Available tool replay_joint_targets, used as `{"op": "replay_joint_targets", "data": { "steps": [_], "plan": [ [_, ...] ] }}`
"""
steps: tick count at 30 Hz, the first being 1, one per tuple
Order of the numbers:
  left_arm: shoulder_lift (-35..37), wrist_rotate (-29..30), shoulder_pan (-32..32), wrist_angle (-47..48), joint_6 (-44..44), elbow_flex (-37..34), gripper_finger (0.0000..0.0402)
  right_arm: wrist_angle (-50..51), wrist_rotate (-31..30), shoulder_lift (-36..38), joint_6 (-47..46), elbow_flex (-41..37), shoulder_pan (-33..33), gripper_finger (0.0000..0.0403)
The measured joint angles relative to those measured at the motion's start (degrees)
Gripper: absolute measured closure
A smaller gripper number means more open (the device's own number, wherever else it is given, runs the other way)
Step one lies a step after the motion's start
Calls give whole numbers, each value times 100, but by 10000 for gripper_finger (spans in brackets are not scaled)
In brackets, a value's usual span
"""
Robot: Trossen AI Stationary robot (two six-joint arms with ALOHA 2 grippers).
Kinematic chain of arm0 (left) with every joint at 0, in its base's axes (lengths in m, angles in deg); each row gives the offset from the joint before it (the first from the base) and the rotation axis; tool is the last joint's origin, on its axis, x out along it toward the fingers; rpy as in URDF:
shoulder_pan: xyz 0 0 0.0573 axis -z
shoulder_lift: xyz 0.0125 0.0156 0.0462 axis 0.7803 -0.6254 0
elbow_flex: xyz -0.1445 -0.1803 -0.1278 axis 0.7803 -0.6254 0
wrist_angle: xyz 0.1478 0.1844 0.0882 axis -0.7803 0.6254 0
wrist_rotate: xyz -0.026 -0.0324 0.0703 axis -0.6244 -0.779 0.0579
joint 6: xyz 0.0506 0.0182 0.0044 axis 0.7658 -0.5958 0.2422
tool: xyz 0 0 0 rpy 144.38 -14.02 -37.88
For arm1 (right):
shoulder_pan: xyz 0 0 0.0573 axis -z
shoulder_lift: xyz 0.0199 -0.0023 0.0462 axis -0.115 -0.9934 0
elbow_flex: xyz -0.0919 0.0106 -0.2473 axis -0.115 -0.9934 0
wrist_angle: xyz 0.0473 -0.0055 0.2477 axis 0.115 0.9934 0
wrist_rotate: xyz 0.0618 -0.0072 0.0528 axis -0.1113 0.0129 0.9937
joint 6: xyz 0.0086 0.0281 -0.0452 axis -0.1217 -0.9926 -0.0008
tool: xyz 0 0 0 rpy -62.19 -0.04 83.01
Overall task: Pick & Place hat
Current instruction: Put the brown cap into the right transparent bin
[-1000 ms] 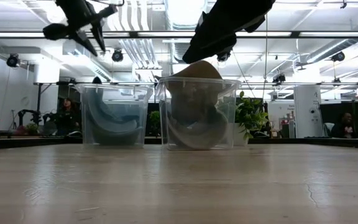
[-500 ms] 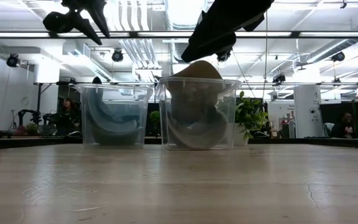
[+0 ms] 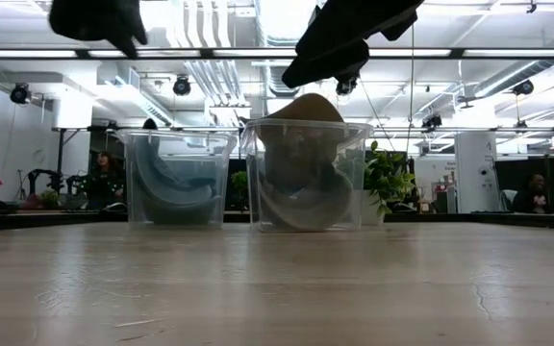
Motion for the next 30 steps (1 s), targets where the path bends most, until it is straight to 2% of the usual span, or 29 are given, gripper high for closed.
{"op": "replay_joint_targets", "data": {
  "steps": [5, 9, 14, 20, 24, 28, 30],
  "plan": [
    [-366, -409, 716, 262, -366, -4, 282, 2, 1, 1, -118, 0, -21, 202],
    [-698, -517, 1178, 291, -1283, -7, 282, 6, 0, 2, -110, 0, -19, 202],
    [-1238, -1015, 1673, 322, -2087, -7, 282, 14, -3, 0, -95, -23, -17, 202],
    [-1955, -1374, 1858, 342, -2510, -7, 282, 12, -13, 2, -96, -97, -21, 202],
    [-2396, -1587, 1862, 743, -3127, -8, 282, 17, -13, 0, -122, -158, -21, 202],
    [-2781, -2007, 1857, 962, -3023, -9, 282, 19, -13, 0, -226, -233, -21, 202],
    [-2940, -2017, 1866, 908, -2996, -9, 282, 8, -14, 0, -247, -263, -21, 202]
  ]
}}
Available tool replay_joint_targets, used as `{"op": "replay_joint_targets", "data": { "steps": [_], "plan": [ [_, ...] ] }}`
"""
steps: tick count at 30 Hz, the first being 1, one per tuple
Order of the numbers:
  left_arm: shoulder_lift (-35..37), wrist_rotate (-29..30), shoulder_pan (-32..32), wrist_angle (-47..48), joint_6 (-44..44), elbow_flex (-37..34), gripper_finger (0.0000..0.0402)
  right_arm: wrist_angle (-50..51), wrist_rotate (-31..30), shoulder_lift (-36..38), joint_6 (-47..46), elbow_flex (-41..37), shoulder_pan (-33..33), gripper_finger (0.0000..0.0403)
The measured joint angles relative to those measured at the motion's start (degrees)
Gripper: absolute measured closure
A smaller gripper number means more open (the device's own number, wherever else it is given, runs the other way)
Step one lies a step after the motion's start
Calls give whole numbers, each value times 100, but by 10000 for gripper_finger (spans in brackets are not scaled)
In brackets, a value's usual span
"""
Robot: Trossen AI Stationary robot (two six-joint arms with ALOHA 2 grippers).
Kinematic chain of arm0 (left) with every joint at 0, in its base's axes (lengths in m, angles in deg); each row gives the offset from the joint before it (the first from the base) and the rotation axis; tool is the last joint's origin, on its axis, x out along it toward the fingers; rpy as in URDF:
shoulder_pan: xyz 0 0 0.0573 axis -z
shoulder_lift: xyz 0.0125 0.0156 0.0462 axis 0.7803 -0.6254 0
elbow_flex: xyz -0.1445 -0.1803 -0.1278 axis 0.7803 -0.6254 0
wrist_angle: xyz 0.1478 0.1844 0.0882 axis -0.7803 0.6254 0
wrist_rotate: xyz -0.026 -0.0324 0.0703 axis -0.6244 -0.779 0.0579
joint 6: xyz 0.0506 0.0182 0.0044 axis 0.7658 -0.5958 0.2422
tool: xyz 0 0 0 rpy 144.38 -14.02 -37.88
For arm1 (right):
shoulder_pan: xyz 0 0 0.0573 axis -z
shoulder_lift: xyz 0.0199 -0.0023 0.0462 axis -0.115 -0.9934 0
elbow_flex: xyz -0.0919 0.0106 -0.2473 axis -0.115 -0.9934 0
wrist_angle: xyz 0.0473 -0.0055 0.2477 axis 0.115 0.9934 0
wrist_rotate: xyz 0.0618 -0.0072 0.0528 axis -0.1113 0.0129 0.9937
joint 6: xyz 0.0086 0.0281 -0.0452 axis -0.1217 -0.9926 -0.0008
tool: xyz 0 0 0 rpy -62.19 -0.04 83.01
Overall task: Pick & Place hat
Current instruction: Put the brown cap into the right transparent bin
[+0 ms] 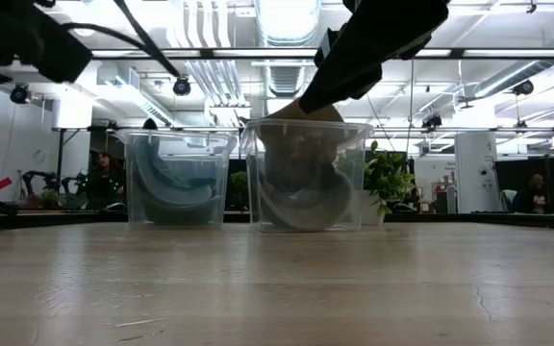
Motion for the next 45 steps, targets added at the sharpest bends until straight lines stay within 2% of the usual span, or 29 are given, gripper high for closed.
{"op": "replay_joint_targets", "data": {
  "steps": [11, 25, 29, 33, 39, 45],
  "plan": [
    [-680, -96, -4, -75, 411, 0, 282, 4, 1, 0, -2, -45, -37, 202],
    [-874, 148, -4, 86, 552, -52, 285, -7, -1, 0, -2, -43, -38, 202],
    [-874, 144, -4, -39, 538, -160, 319, -10, -1, 0, -1, -41, -53, 202],
    [-874, 111, -4, -188, 564, -308, 385, -13, -1, 0, -2, -41, -57, 202],
    [-816, 251, -172, -1004, 695, -376, 393, -11, 0, 0, -74, -41, -96, 202],
    [-632, 871, -601, -2336, 850, -359, 395, 5, 5, 0, -190, -41, -235, 202]
  ]
}}
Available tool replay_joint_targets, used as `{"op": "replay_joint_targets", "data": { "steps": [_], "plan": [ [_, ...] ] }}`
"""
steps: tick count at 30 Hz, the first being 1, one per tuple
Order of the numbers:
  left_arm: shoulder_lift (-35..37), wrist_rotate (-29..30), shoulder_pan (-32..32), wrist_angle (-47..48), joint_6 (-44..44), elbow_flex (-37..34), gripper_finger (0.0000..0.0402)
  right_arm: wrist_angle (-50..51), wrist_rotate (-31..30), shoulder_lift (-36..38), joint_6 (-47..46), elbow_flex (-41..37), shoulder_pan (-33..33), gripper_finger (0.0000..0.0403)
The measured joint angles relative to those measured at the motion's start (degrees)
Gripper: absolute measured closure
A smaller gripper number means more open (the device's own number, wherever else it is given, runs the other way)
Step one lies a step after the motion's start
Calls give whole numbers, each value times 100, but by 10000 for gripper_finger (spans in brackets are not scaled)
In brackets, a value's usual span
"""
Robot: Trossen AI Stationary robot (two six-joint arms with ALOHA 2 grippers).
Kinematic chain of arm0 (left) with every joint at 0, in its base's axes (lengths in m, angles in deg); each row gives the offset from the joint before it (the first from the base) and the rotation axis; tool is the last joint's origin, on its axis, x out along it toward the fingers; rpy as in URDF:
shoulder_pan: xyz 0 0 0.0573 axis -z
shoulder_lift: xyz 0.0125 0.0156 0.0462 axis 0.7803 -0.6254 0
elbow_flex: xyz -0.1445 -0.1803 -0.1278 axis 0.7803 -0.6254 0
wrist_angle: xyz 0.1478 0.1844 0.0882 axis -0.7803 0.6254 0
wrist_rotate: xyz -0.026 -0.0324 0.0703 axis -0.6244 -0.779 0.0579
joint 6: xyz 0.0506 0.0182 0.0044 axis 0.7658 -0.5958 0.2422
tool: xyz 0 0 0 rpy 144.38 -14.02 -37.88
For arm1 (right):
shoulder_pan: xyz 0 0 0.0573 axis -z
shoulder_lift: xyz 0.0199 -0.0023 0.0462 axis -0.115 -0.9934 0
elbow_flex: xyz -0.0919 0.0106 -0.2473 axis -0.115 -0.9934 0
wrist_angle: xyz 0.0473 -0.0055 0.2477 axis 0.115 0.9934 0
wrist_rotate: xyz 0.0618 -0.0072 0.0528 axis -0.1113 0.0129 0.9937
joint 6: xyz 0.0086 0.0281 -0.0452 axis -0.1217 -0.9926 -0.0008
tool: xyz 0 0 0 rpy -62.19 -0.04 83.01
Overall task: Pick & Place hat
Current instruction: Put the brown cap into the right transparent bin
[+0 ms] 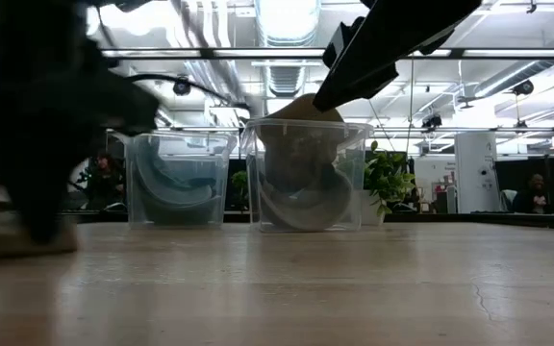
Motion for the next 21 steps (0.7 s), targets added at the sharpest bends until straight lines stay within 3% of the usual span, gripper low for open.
{"op": "replay_joint_targets", "data": {
  "steps": [13, 21],
  "plan": [
    [29, 189, -1174, -2430, 1147, 1, 395, 54, 4, 0, -107, -22, -446, 202],
    [144, 193, -1454, -2801, 1431, 1, 361, 52, -4, 0, -165, -24, -624, 202]
  ]
}}
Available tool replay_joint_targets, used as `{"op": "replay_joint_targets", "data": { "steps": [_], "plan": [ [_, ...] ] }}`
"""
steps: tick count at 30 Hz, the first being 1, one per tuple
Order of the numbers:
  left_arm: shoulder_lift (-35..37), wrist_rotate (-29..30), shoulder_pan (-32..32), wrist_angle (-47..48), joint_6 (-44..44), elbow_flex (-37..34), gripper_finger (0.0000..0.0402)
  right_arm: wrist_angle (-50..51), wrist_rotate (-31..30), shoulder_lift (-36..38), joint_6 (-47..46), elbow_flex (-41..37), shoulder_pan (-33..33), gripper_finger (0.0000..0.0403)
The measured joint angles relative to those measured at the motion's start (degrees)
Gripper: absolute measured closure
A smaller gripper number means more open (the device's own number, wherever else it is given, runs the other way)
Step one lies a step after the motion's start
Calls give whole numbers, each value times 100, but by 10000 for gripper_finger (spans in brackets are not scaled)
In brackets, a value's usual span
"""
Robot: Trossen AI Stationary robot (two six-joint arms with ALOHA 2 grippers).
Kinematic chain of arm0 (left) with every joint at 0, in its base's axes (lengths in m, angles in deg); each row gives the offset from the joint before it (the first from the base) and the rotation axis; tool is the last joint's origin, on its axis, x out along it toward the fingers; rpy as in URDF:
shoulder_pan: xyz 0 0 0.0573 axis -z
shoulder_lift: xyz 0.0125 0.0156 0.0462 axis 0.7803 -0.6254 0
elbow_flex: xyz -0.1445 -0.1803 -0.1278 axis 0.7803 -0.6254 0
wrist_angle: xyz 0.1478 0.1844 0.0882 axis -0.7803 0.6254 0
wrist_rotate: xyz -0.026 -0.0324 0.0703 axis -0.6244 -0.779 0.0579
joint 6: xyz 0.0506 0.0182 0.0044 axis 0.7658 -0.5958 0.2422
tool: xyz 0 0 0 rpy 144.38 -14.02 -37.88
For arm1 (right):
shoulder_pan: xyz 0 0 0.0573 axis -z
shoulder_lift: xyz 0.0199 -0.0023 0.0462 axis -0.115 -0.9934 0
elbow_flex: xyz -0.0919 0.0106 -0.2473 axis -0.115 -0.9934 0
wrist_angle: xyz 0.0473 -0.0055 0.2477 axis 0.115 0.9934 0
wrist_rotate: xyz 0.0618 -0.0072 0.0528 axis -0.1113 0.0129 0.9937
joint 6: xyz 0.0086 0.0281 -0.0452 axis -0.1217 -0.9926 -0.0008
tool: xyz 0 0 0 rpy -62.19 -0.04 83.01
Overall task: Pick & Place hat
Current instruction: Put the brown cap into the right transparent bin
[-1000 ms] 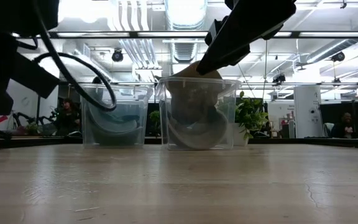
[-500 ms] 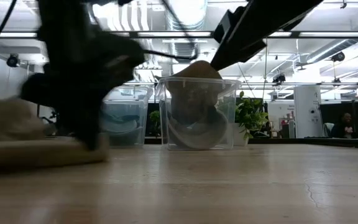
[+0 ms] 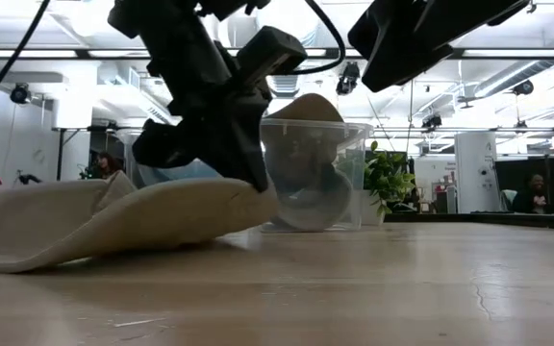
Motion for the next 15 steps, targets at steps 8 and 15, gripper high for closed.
{"op": "replay_joint_targets", "data": {
  "steps": [8, 15],
  "plan": [
    [53, -216, -16, -533, 369, 2, 308, -33, -5, 0, -213, -2, 0, 202],
    [60, -368, -16, -523, 255, 2, 229, -33, -3, 0, -474, -2, 2, 202]
  ]
}}
